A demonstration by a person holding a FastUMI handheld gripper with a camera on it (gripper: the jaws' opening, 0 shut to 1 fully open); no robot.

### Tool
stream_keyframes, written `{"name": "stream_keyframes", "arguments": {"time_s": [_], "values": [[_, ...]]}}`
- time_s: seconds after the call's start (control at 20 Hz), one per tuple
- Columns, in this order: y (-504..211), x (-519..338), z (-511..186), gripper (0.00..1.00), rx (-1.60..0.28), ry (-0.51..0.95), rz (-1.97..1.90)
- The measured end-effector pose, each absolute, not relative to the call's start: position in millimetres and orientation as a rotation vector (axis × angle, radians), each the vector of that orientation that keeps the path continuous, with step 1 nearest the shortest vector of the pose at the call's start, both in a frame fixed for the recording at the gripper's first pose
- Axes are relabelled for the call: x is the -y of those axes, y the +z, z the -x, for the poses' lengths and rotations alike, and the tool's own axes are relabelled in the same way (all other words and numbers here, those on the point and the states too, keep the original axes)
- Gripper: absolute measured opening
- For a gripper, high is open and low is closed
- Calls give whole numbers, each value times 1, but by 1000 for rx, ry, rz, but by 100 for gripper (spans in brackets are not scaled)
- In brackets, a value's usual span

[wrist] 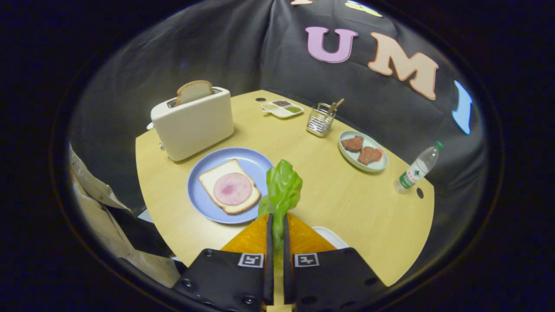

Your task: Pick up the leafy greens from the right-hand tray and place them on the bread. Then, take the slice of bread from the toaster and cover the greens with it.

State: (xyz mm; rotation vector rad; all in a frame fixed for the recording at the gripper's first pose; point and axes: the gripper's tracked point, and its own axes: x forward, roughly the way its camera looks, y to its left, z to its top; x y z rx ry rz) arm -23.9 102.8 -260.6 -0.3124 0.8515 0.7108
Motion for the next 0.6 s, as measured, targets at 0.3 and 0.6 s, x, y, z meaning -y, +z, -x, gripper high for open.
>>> {"name": "stream_keyframes", "arguments": {"time_s": [0.3, 0.6], "values": [[-258, -154, 24, 12, -842, 780, 316], [-264, -194, 26, 12, -840, 837, 313]]}}
